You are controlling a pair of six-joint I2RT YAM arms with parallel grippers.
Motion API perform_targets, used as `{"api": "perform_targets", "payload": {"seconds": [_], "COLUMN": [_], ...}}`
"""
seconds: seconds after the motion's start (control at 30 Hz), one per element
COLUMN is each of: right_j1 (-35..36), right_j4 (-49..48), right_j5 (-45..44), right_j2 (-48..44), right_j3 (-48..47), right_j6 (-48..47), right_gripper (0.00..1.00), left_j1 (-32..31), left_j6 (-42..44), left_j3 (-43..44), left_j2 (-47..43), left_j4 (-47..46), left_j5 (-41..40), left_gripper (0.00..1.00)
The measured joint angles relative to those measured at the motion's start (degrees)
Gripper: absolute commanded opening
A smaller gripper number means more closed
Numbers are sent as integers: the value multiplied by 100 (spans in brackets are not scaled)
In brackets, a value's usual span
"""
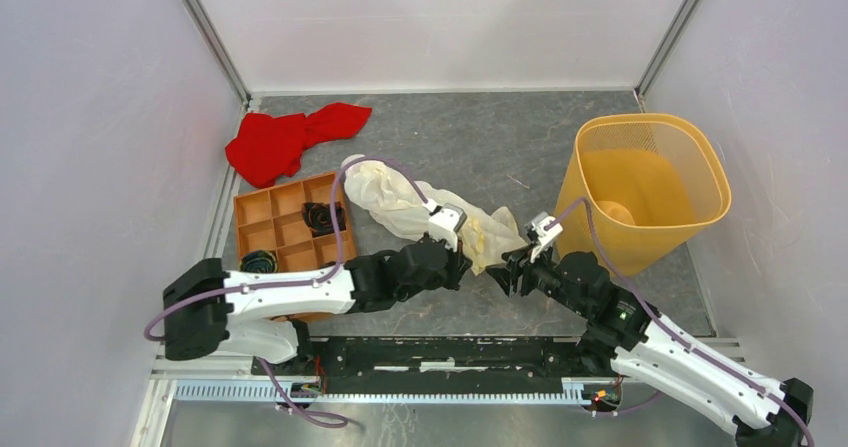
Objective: Put the trash bags into the trash bin
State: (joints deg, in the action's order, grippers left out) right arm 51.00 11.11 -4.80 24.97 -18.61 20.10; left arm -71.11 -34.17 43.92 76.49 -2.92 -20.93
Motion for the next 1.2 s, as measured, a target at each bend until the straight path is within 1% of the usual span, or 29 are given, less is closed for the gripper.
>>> {"api": "perform_targets", "payload": {"seconds": [0.13, 0.2, 0.27, 0.37, 0.47, 0.53, 0.6, 0.63, 0.7, 0.73, 0.83, 0.9, 0.97, 1.0, 1.03, 1.13, 1.17, 1.2], "right_j1": [0, 0, 0, 0, 0, 0, 0, 0, 0, 0, 0, 0, 0, 0, 0, 0, 0, 0], "right_j4": [-407, -415, -417, -420, -420, -494, -614, -680, -850, -940, -1143, -1250, -1379, -1467, -1556, -1937, -2031, -2079], "right_j5": [352, 588, 675, 737, 743, 763, 776, 785, 833, 870, 933, 1005, 1064, 1095, 1130, 1255, 1274, 1272], "right_j2": [546, 1005, 1237, 1241, 1193, 1110, 1073, 1084, 1211, 1344, 1714, 1998, 2194, 2297, 2380, 2632, 2675, 2686], "right_j3": [-68, -354, -584, -942, -1145, -1226, -1235, -1235, -1235, -1235, -1235, -1235, -1235, -1235, -1235, -1226, -1222, -1222], "right_j6": [0, -42, -90, -197, -254, -280, -280, -278, -273, -269, -240, -232, -212, -195, -179, -63, -37, -31], "right_gripper": [58, 59, 60, 61, 67, 68, 66, 62, 49, 47, 47, 52, 51, 49, 41, 12, 5, 0], "left_j1": [0, 0, 2, 2, 2, 0, 2, 2, 2, 2, 2, 2, 2, 2, 2, 0, 2, 0], "left_j6": [-2, 0, 7, 85, 219, 275, 330, 345, 387, 402, 522, 560, 564, 564, 562, 560, 560, 557], "left_j3": [-50, -50, -50, -50, -50, -50, -50, -50, -48, -48, -48, -48, -52, -70, -103, -155, -153, -153], "left_j2": [-503, -658, -780, -955, -1139, -1250, -1381, -1445, -1517, -1539, -1550, -1554, -1582, -1613, -1659, -1770, -1792, -1823], "left_j4": [72, 129, 208, 400, 566, 634, 697, 734, 761, 763, 763, 763, 763, 752, 743, 767, 798, 876], "left_j5": [96, 168, 195, 214, 308, 352, 367, 376, 433, 468, 535, 584, 632, 651, 660, 671, 643, 597], "left_gripper": [2, 2, 2, 2, 2, 2, 2, 2, 2, 2, 2, 2, 2, 2, 2, 2, 2, 2]}}
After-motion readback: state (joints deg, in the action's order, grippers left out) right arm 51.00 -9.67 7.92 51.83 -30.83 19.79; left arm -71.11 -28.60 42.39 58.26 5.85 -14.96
